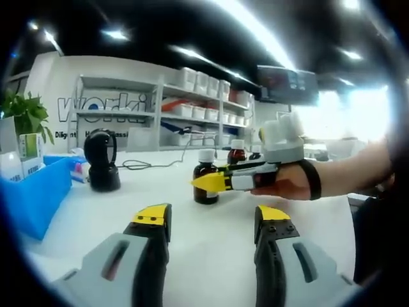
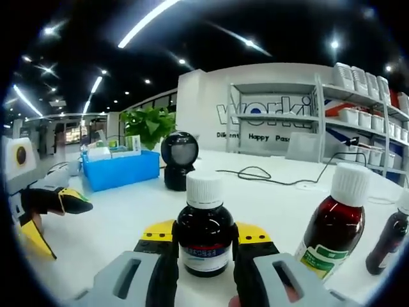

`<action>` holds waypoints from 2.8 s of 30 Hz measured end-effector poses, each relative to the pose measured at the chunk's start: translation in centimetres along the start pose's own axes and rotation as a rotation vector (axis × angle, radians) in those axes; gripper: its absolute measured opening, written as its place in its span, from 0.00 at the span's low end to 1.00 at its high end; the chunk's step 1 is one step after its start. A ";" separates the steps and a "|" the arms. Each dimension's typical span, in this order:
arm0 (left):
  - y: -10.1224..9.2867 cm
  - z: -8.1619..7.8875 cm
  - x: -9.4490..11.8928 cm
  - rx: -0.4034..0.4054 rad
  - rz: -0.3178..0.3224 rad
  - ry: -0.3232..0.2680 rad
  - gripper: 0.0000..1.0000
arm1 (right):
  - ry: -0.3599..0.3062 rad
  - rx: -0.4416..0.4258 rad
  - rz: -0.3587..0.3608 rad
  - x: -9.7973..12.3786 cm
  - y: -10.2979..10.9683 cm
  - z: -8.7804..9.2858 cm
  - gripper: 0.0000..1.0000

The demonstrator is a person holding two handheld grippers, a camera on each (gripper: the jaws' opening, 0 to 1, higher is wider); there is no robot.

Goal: Rotate the medicine bottle to make it face forward pick up the medicine bottle inspect the drug traceability code place the medicine on the table

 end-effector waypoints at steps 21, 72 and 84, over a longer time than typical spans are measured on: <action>1.4 -0.2 0.1 0.059 -0.033 -0.015 0.43 | -0.038 0.043 -0.183 4.3 0.5 -2.6 0.28; 1.8 -0.2 0.2 0.068 -0.067 -0.015 0.43 | -0.218 0.139 -0.292 4.6 -3.3 -25.0 0.27; 1.8 -0.1 0.2 0.066 -0.064 -0.015 0.43 | -0.170 0.157 -0.316 -0.4 -2.0 -26.1 0.27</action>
Point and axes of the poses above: the point that each gripper's makers call its tool centre point, and the gripper's own axes: x roughly backward along the fingers, y roughly to its left, z roughly out of its underside, the point moved 1 cm from there along x, roughly backward along the fingers, and after that the axes turned 15 degrees about y, right-handed, at the moved point
